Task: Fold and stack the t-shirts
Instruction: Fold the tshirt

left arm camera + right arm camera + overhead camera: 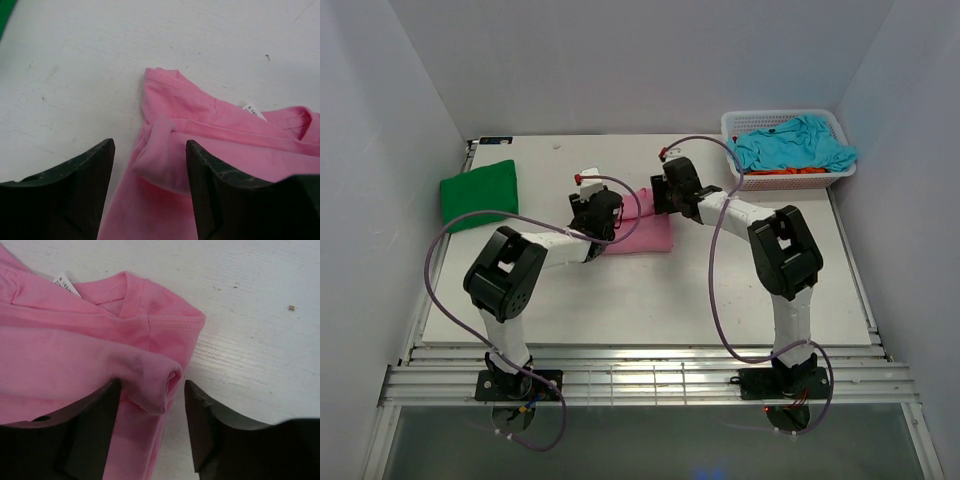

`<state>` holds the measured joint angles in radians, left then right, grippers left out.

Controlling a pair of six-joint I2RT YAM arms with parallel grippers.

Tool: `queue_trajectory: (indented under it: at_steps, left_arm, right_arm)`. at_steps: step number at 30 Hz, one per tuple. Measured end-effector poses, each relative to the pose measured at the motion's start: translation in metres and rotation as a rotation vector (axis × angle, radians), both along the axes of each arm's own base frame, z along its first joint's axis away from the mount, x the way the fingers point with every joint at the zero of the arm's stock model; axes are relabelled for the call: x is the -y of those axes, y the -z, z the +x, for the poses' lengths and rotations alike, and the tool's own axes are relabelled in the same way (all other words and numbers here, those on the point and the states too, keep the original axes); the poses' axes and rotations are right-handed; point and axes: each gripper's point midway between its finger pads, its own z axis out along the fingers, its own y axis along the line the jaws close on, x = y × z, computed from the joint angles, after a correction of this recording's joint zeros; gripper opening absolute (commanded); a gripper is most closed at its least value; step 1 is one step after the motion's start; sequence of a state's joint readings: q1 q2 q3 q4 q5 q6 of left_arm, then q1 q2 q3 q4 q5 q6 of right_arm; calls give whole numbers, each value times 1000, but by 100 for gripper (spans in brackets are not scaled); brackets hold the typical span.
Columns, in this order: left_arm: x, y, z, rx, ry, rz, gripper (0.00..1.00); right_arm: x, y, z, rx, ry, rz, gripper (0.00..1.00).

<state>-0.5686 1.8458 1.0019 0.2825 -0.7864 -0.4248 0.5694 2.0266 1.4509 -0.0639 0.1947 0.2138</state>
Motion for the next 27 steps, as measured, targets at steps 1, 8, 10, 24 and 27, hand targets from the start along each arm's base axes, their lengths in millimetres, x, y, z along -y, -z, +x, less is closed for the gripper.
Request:
queue_trajectory:
  at_steps: [1,8,10,24,27]
  left_arm:
    - [-2,1,2,3,-6,11,76]
    - [-4,-56,30,142,-57,76,82]
    - [-4,-85,33,203,-62,59,80]
    - [80,-74,-67,170,258,-230,0]
    - [89,-30,-72,61,289,-241,0]
  right_arm:
    - [0,3,3,6,-5,-1,68]
    - [2,-17,24,116,-16,-5,75]
    - [5,-36,25,160,-18,1,75]
    - [-11,-120,-34,258,-198,224,8]
    - [-26,-82,-40,151,-263,233,8]
